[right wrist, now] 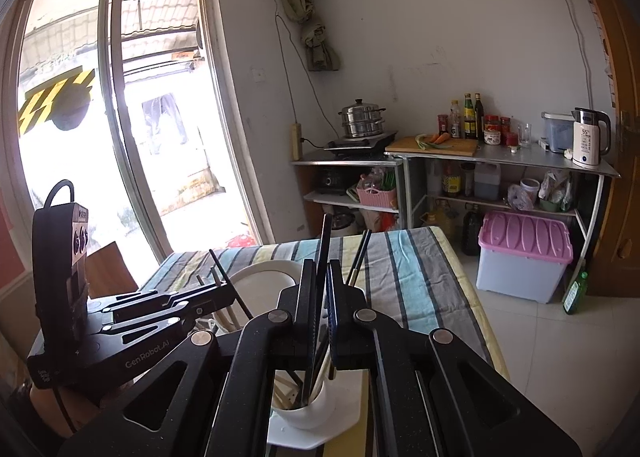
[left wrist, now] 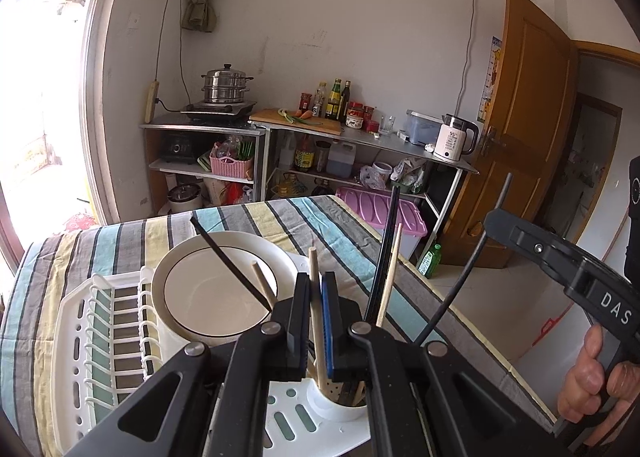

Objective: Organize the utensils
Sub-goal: 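Lower both chopsticks into the white cup and open both tools, then move both open tools back toward the remaining chopsticks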

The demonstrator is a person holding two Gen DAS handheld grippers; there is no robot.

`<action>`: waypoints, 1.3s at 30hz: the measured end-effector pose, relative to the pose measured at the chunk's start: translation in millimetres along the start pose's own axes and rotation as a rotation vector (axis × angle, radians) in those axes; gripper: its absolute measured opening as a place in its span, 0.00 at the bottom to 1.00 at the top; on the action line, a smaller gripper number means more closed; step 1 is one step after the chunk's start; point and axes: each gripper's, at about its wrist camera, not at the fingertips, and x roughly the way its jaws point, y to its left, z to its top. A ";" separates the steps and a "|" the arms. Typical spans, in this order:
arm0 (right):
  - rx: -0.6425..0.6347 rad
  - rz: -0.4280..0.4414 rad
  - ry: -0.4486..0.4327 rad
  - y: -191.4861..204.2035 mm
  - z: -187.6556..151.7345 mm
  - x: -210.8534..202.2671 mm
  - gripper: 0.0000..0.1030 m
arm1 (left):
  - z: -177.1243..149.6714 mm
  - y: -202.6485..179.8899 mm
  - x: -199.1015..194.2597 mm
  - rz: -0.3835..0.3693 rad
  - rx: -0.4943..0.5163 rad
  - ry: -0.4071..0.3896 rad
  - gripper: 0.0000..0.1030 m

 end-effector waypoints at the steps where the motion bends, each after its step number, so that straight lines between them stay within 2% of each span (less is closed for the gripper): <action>1: 0.000 -0.003 0.006 -0.5 -1.2 1.1 0.05 | -0.9 1.3 -1.2 -0.001 -0.002 -0.001 0.05; 14: -0.005 -0.037 0.054 -5.9 -7.5 6.9 0.06 | -6.7 1.0 -13.6 0.009 0.000 0.001 0.06; 18: -0.009 -0.037 0.048 -6.3 -8.4 2.5 0.16 | -11.0 0.6 -21.4 0.010 -0.003 0.000 0.06; 26: -0.020 -0.034 0.034 -2.5 -16.6 -19.0 0.16 | -23.0 -3.1 -51.1 0.007 -0.002 -0.023 0.06; 34: -0.021 0.002 0.043 7.0 -46.0 -53.1 0.16 | -59.5 -1.3 -97.2 0.043 0.000 -0.032 0.06; 39: -0.024 0.033 0.081 15.9 -74.9 -67.9 0.16 | -97.7 4.7 -119.0 0.072 -0.033 0.006 0.07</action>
